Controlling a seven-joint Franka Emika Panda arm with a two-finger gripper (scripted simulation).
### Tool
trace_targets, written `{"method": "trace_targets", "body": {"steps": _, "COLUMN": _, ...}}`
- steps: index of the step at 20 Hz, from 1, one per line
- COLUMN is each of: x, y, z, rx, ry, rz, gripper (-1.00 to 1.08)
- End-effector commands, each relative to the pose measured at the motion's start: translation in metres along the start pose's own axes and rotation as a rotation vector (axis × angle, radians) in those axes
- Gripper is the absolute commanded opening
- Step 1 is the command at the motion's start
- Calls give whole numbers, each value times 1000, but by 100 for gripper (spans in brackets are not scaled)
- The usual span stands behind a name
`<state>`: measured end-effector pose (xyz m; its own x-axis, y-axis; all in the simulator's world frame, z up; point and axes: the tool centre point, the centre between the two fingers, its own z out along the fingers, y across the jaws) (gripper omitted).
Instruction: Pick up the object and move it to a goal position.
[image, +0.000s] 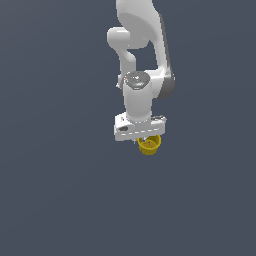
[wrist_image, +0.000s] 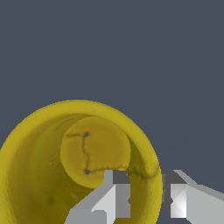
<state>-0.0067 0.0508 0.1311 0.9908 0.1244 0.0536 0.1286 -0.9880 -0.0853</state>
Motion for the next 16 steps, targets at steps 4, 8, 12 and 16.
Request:
{"method": "trace_targets", "body": {"steps": 4, "x": -9, "y": -50, "z": -40, "rx": -1, "ry": 4, "rz": -1, "gripper": -100}}
{"method": "trace_targets", "body": {"steps": 8, "x": -14, "y": -79, "z": -63, "rx": -1, "ry": 4, "rz": -1, "gripper": -100}}
{"method": "trace_targets", "body": {"steps": 12, "x": -17, "y": -99, "z": -79, "rx": -1, "ry": 4, "rz": -1, "gripper": -100}}
{"method": "trace_targets", "body": {"steps": 16, "x": -17, "y": -109, "z": -86, "rx": 0, "ry": 4, "rz": -1, "gripper": -100}}
